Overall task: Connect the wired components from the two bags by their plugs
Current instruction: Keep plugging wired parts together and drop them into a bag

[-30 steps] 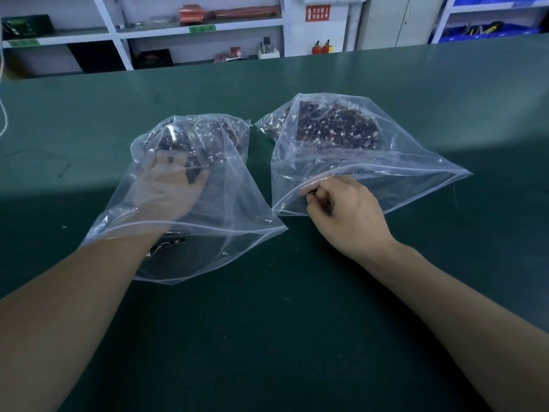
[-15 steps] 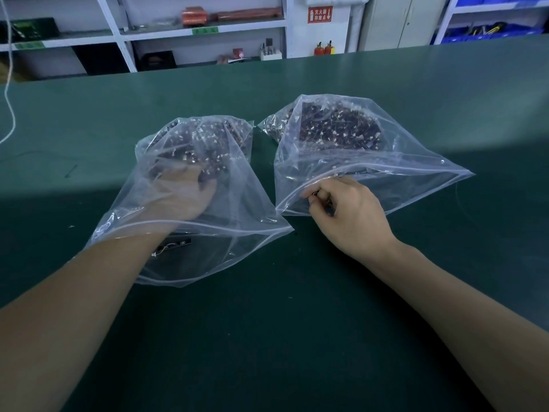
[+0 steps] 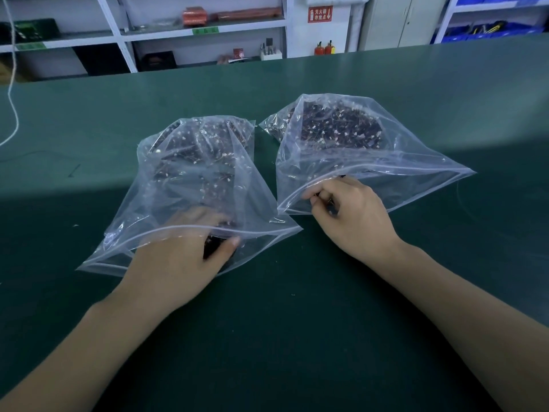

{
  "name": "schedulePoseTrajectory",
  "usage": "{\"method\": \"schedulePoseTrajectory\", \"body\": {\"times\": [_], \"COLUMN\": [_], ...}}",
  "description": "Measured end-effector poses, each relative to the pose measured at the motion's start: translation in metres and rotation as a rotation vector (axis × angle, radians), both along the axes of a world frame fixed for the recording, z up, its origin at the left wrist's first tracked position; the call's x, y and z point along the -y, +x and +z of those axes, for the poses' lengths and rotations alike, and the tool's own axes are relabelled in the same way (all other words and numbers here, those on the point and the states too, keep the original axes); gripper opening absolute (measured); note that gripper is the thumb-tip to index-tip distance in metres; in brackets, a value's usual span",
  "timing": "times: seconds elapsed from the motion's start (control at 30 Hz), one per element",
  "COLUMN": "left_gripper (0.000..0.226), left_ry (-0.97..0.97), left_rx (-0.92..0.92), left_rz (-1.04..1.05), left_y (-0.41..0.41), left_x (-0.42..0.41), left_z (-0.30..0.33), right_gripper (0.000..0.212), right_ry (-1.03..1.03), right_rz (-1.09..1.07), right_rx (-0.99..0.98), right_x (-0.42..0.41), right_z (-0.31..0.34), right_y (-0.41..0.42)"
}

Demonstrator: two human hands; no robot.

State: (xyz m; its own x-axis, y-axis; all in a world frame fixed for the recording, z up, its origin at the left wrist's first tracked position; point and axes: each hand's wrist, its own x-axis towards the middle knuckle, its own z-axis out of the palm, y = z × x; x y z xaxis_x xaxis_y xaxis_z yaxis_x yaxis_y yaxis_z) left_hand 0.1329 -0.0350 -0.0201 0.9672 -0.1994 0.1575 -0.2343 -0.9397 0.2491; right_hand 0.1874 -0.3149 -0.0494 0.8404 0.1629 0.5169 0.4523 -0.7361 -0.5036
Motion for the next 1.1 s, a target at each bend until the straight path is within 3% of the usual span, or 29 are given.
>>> {"method": "schedulePoseTrajectory", "body": {"times": [0.17, 0.4, 0.6, 0.93, 1.1], "left_gripper": [0.036, 0.042, 0.038, 0.031, 0.021], "left_ry": [0.008, -0.125, -0.143, -0.109, -0.118], "left_rx": [0.088, 0.065, 0.103, 0.175, 0.300], "left_rz": [-0.112, -0.311, -0.337, -0.323, -0.380], "left_y": [-0.005, -0.004, -0.003, 0.001, 0.000], "left_x": [-0.013, -0.025, -0.028, -0.027, -0.023], "left_z": [-0.010, -0.003, -0.003, -0.013, -0.014], "right_gripper": [0.016, 0.009, 0.018, 0.010, 0.011], "right_ry": [-0.007, 0.007, 0.080, 0.074, 0.081], "right_rz": [0.017, 0.066, 0.137, 0.303, 0.314], "right_rx": [0.027, 0.045, 0.035, 0.066, 0.057], "right_x": [0.000, -0.003, -0.012, -0.024, -0.023], "right_z": [0.000, 0.005, 0.013, 0.008, 0.006], "right_y": [-0.002, -0.013, -0.027, -0.038, -0.036]}}
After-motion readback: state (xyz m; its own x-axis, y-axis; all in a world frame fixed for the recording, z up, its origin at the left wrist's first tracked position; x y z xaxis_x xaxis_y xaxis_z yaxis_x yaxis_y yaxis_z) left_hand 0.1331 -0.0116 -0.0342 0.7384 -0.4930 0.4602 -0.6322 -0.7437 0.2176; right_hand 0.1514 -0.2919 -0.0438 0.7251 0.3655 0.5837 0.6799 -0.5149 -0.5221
